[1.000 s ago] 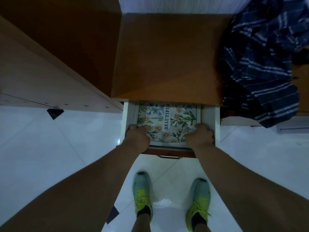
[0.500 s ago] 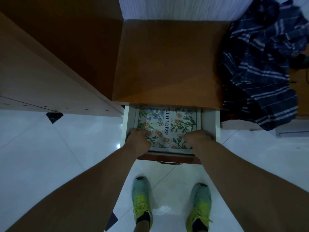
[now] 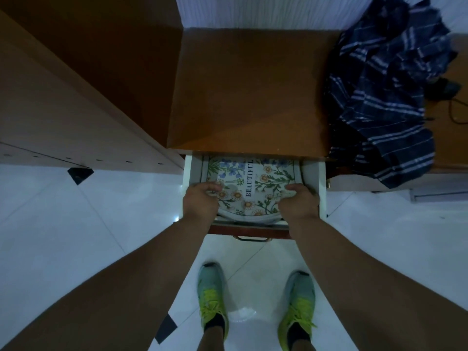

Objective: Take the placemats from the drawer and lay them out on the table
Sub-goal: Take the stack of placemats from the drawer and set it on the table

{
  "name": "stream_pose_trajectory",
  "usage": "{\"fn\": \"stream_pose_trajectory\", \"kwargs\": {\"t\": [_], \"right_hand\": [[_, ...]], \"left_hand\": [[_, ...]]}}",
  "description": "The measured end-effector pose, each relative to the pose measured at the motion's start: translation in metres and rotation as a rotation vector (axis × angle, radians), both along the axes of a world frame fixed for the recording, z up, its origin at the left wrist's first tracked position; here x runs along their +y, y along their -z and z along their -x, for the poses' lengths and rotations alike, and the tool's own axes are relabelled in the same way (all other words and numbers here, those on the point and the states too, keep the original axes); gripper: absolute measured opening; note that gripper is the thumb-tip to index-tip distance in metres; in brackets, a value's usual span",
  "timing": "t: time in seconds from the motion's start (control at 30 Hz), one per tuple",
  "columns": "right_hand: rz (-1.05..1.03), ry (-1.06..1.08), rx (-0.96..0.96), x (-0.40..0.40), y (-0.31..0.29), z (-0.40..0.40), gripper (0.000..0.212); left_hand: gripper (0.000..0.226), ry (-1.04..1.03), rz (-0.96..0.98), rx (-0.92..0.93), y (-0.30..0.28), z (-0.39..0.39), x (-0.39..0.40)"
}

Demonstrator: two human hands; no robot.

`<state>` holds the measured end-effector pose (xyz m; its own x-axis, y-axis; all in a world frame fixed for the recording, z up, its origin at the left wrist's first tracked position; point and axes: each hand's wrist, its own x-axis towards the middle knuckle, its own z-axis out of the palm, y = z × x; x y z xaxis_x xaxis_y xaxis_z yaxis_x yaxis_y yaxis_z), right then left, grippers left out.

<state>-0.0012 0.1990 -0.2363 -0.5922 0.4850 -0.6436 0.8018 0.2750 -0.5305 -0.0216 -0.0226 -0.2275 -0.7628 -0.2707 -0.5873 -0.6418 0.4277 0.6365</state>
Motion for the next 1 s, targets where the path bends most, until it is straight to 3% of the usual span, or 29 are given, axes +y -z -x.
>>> {"fn": "stream_pose_trajectory", "kwargs": {"t": [0.1, 0.2, 0.27, 0.4, 0.53, 0.63, 0.83, 1.0], "right_hand": [[0.209, -0.031, -0.092, 0.011, -0.027, 0.004, 0.056], [0.379, 0.069, -0.164, 0.02, -0.071, 0.011, 0.041], [0.388, 0.097, -0.146, 0.025, -0.099, 0.008, 0.04], [0.343, 0.07, -0.103, 0.029, -0.158, -0.012, 0.029], [0.398, 0.077, -0.117, 0.036, -0.231, -0.034, 0.044], [0.348, 0.031, -0.043, 0.046, -0.289, -0.052, 0.047], [0.137, -0.032, 0.226, 0.07, -0.44, -0.084, 0.035], [0.12, -0.022, 0.478, 0.084, -0.57, -0.092, 0.034]], "left_hand": [[0.063, 0.031, -0.002, 0.048, -0.004, -0.006, -0.007], [0.065, -0.014, -0.025, 0.065, -0.029, -0.012, -0.017], [0.063, -0.138, -0.144, 0.019, -0.059, -0.013, -0.017], [0.049, -0.3, -0.395, -0.293, -0.128, -0.015, -0.01], [0.044, -0.246, -0.432, -0.516, -0.193, -0.026, -0.019], [0.026, -0.106, -0.402, -0.475, -0.254, -0.033, -0.017], [0.061, 0.09, -0.509, -0.307, -0.407, -0.028, 0.009], [0.054, 0.271, -0.414, -0.016, -0.542, -0.022, 0.03]]}}
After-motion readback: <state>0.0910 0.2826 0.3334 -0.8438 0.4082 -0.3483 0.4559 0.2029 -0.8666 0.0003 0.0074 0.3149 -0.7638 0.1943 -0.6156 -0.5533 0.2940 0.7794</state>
